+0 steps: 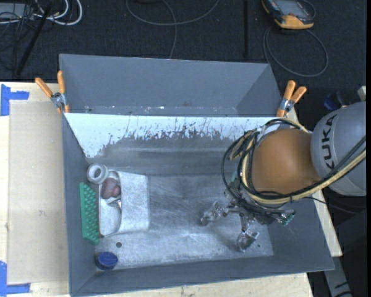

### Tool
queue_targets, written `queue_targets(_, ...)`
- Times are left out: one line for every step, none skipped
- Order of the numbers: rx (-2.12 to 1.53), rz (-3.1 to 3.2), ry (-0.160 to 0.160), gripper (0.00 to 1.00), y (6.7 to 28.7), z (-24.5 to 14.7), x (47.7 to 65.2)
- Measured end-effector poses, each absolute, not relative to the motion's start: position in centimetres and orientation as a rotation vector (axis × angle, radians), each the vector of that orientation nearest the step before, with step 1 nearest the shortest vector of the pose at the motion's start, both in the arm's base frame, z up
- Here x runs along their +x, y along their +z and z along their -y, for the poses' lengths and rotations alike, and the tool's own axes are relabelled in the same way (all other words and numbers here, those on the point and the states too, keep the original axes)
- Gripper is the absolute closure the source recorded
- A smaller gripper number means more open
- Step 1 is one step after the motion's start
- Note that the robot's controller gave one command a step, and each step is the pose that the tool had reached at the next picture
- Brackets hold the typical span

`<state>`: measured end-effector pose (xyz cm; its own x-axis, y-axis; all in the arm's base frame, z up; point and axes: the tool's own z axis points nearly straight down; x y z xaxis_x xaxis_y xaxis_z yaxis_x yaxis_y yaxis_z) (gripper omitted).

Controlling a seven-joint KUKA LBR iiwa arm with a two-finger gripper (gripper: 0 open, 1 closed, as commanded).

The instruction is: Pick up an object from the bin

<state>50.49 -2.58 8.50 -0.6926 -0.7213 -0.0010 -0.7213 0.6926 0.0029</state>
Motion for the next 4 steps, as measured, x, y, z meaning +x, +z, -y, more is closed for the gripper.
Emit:
queue_targets(1.457,2.788,-0.006,0.0,11.5,-8.8,54.2)
queue_targets(1.653,2.675,0.001,0.0,11.5,-6.6,61.5)
queue_targets(2.081,2.353,-0.002,0.0,10.6,-11.5,59.0)
queue_targets(2.13,2.301,-0.003,0.0,15.3,-6.0,50.2)
